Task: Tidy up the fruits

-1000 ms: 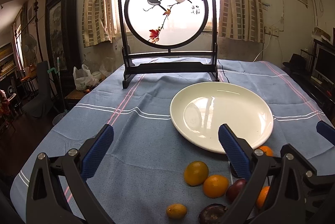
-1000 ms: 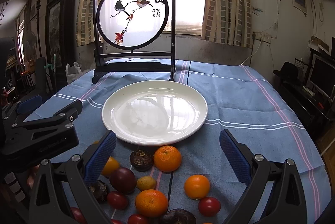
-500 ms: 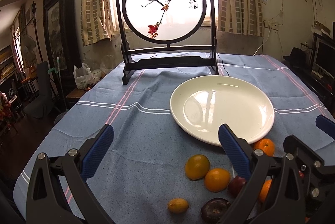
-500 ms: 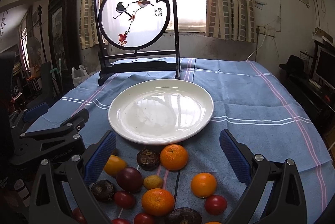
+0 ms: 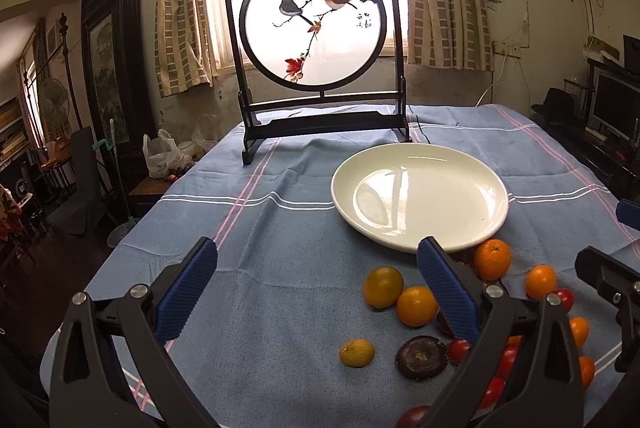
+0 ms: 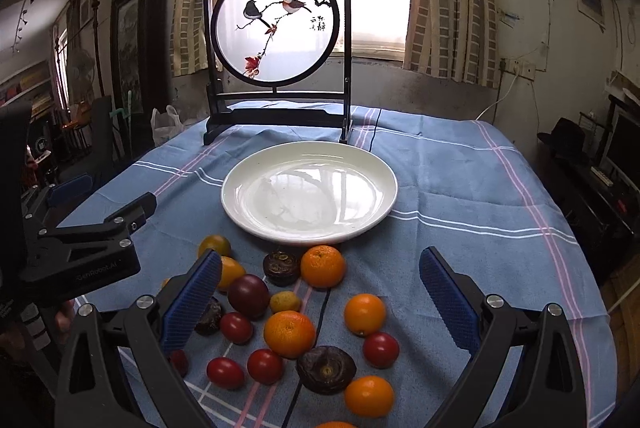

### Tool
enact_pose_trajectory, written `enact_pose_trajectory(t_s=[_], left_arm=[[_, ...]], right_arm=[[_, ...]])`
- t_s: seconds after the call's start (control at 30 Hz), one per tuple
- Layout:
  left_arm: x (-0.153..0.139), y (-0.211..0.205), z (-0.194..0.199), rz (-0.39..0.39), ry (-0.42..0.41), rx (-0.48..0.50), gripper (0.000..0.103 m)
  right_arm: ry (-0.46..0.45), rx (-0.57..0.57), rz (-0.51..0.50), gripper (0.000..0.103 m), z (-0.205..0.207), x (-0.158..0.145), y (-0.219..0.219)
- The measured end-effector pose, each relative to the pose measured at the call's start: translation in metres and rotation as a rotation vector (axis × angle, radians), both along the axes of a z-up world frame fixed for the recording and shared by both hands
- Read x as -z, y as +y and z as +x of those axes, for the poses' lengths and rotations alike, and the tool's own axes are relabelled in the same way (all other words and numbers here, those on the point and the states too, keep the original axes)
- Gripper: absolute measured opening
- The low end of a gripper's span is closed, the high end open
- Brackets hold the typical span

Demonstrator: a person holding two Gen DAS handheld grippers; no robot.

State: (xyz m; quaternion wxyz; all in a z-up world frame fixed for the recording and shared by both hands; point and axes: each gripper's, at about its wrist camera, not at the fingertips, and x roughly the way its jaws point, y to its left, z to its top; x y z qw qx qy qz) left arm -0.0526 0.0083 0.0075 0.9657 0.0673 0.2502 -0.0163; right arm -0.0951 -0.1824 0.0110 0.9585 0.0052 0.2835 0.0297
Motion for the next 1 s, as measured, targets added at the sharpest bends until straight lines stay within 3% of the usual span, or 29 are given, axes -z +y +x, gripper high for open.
enact_pose_trajectory(t_s=[1.0], left_arm=[[0.008, 0.003, -0.003, 0.01, 0.031, 0.02, 0.098]], right_arm=[[0.055, -0.039, -0.012, 0.099, -0.002, 0.013, 0.012]])
